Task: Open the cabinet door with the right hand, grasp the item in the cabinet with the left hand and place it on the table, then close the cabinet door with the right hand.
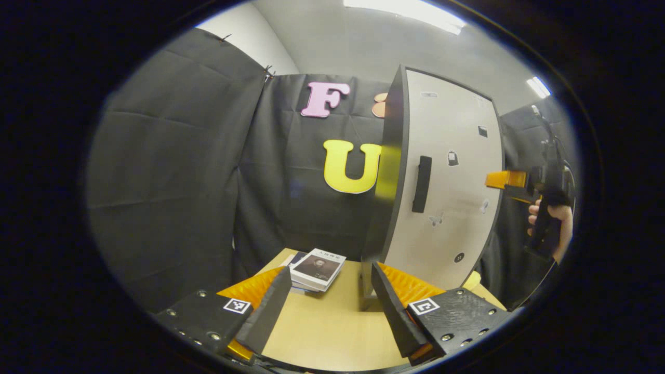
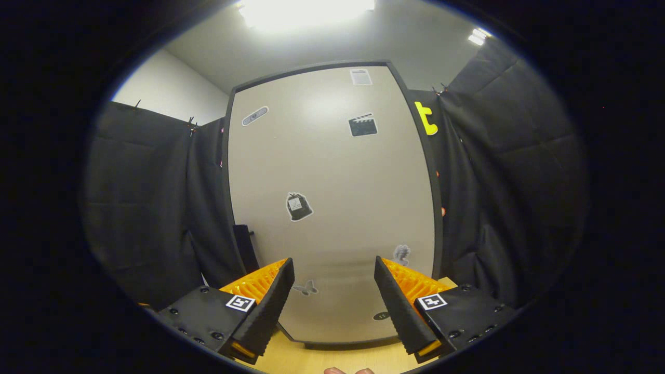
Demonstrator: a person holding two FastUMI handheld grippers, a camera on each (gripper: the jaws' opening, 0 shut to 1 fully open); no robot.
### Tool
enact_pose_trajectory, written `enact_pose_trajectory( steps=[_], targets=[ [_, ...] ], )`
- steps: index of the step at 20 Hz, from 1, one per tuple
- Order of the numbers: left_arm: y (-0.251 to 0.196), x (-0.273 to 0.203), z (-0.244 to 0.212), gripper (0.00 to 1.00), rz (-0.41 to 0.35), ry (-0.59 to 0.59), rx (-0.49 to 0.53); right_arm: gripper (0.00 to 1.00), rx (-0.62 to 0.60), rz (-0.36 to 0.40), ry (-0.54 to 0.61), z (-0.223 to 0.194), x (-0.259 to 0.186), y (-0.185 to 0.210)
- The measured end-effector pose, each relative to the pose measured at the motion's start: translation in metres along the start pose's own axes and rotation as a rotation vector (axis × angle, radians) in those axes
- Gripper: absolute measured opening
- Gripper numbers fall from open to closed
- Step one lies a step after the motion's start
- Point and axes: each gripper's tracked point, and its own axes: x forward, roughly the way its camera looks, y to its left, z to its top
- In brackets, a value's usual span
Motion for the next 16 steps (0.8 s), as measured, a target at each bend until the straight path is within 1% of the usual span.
enact_pose_trajectory(
  steps=[1,2,3,4,6,7,8,11,12,13,14,15,16],
  targets=[
    [0.000,-0.001,-0.001,0.94,-0.004,0.002,-0.003,0.98,0.002,0.012,-0.004,0.006,0.007,0.009],
    [0.002,-0.001,-0.004,0.91,-0.003,0.004,-0.007,0.98,0.005,0.026,-0.014,0.013,0.013,0.019],
    [0.004,-0.001,-0.006,0.91,-0.003,0.010,-0.014,0.98,0.011,0.040,-0.015,0.018,0.018,0.030],
    [0.006,-0.001,-0.010,0.94,-0.006,0.015,-0.022,0.98,0.023,0.062,-0.012,0.021,0.025,0.043],
    [0.014,-0.002,-0.011,0.94,0.000,0.020,-0.011,0.98,0.037,0.092,0.024,0.021,0.035,0.066],
    [0.019,-0.003,-0.012,0.91,0.007,0.020,0.002,0.98,0.031,0.105,0.038,0.021,0.041,0.076],
    [0.025,-0.002,-0.013,0.91,0.014,0.022,0.010,0.98,0.021,0.112,0.045,0.022,0.047,0.085],
    [0.040,-0.001,-0.019,0.91,0.032,0.038,0.002,0.98,-0.028,0.113,0.062,0.019,0.064,0.106],
    [0.049,0.001,-0.023,0.94,0.047,0.046,0.011,0.98,-0.042,0.109,0.065,0.016,0.069,0.112],
    [0.056,0.003,-0.026,0.94,0.062,0.055,0.019,0.98,-0.046,0.098,0.067,0.013,0.073,0.117],
    [0.060,0.006,-0.031,0.91,0.067,0.063,0.019,0.98,-0.045,0.097,0.069,0.010,0.077,0.123],
    [0.063,0.007,-0.033,0.92,0.068,0.068,0.014,0.98,-0.045,0.094,0.078,0.005,0.082,0.127],
    [0.065,0.007,-0.035,0.94,0.070,0.070,0.009,0.98,-0.053,0.086,0.092,-0.001,0.088,0.130]
  ],
)
